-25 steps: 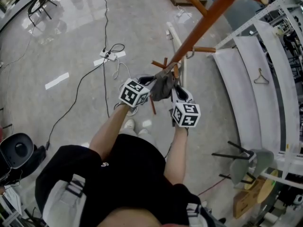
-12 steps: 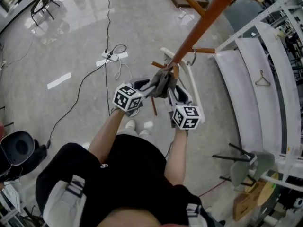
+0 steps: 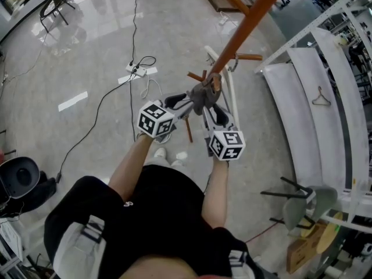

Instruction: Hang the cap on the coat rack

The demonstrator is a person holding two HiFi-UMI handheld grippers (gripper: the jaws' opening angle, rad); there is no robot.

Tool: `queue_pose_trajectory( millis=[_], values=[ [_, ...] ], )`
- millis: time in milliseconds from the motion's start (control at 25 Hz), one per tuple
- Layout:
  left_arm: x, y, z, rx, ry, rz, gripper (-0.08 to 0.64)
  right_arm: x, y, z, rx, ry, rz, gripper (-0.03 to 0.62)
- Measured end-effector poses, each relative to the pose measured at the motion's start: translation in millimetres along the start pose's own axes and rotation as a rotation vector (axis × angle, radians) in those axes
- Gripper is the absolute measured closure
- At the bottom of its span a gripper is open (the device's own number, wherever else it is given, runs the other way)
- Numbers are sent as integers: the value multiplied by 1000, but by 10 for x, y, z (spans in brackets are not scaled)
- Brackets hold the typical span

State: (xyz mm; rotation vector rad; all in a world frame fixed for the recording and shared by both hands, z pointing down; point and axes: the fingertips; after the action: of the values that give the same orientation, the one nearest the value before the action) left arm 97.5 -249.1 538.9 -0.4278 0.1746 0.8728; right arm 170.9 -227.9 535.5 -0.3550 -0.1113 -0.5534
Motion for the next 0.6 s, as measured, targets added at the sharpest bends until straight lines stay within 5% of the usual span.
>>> queue_pose_trajectory(
  millis=[280, 600],
  values=[
    [230, 169, -550, 139, -45, -5, 427, -100, 306, -631, 157, 96, 20, 496],
    [440, 398, -1896, 437, -114, -114, 558, 113, 705, -1770, 382, 230, 110, 565]
  ],
)
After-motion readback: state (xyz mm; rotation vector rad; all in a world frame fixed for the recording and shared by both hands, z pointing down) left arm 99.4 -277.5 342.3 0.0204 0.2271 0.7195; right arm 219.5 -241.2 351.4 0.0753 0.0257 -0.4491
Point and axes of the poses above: the fingertips, and each gripper's own axes: y backward along the fingers, x to its right, z out of its underside, and after that the axes turned 8 degrees about -z, right-handed
